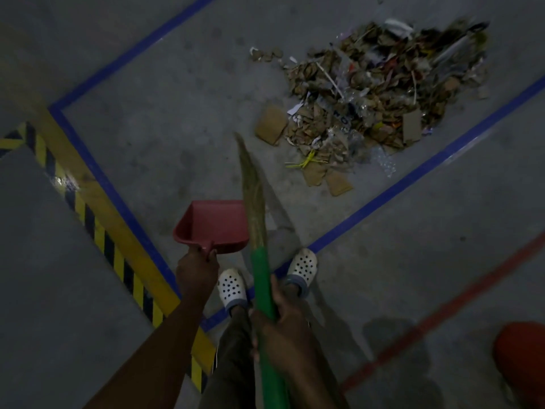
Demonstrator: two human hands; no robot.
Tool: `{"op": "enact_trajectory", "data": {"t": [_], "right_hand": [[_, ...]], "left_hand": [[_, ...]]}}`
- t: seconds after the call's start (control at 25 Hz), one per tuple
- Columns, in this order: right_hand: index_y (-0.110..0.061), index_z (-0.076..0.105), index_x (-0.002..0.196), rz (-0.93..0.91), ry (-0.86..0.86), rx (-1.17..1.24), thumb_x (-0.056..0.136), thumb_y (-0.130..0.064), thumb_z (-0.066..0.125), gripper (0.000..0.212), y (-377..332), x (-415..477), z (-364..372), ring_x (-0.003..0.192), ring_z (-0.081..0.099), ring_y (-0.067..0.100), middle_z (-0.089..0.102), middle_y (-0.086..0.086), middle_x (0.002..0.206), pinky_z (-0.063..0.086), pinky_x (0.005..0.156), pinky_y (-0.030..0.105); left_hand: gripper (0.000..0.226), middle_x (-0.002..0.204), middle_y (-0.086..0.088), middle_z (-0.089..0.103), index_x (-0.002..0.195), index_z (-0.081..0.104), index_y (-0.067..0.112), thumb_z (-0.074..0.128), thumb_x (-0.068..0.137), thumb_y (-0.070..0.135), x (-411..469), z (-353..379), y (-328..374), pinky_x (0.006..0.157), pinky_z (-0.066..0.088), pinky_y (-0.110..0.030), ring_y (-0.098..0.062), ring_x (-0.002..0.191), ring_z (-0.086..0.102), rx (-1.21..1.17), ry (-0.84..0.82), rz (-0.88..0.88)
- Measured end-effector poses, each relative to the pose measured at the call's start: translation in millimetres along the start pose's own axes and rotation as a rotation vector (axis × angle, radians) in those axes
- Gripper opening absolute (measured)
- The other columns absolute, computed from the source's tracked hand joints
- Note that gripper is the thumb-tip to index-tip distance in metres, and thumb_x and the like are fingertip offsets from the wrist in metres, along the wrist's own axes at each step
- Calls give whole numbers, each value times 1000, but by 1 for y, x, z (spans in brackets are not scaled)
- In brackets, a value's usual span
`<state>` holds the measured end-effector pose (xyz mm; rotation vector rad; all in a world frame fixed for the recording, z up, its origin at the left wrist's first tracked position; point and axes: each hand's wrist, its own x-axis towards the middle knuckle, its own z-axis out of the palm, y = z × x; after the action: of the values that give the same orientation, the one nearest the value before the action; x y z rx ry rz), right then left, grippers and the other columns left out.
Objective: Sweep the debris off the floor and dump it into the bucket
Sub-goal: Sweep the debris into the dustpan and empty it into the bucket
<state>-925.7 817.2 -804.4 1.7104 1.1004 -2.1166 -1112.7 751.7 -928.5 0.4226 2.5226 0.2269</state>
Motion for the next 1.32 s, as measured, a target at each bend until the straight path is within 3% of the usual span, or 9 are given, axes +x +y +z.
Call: {"op": "enact_trajectory", "data": {"t": [0.08,0.32,0.4,0.52,0.72,0.96,1.16,1.24,1.32], "right_hand": [[-48,34,152,-14,6,22,75,-32,67,85,-18,46,-6,44,64,19,72,0,66,53,46,30],[-20,52,145,-2,152,174,89,0,64,61,-82,171,-60,48,55,22,63,10,60,51,56,36],[-22,55,142,-37,175,264,89,-2,65,57,-75,150,-62,46,55,22,62,9,57,49,49,32],[-43,50,142,-104,153,362,90,-4,67,68,-56,77,-53,47,57,20,65,4,60,49,47,30],[-47,38,150,-66,104,332,91,-1,65,79,-71,31,-34,46,55,22,63,7,59,49,46,30],[-43,34,150,15,73,123,84,-4,66,84,-139,164,18,50,61,25,72,13,71,51,50,32],[-12,63,130,82,326,310,89,2,63,43,-182,239,79,44,58,21,66,10,60,50,47,30],[-15,62,132,56,363,446,92,-3,64,41,-203,211,133,50,60,24,64,11,62,51,51,33],[-33,63,126,7,286,542,88,-19,69,41,-237,174,191,52,62,25,67,10,67,52,51,33]], "left_hand": [[31,82,-23,64,93,58,-1,65,94,29,8,2,-1,59,37,-36,-41,76,63,12,15,4],[29,84,-20,67,94,60,3,67,92,31,27,9,3,60,37,-32,-39,77,65,20,71,-13],[30,86,-19,68,98,62,4,68,91,32,27,-2,15,61,38,-32,-40,79,66,1,91,-32],[31,87,-20,69,98,62,4,66,92,33,19,-33,40,62,38,-33,-40,81,66,-28,88,27],[33,96,-18,68,106,60,5,60,95,37,29,-85,84,73,48,-41,-39,91,65,16,19,77],[36,110,-22,63,115,53,0,55,97,31,142,-91,75,83,52,-46,-42,101,62,211,-70,-2],[39,109,-20,64,124,49,3,53,97,32,270,-124,49,82,53,-46,-43,100,63,335,-120,196],[42,106,-22,64,129,46,2,54,98,29,305,-155,44,79,52,-46,-44,95,64,353,-112,288],[43,104,-24,64,130,46,1,55,97,28,338,-187,46,77,50,-47,-45,92,64,366,-95,319]]}}
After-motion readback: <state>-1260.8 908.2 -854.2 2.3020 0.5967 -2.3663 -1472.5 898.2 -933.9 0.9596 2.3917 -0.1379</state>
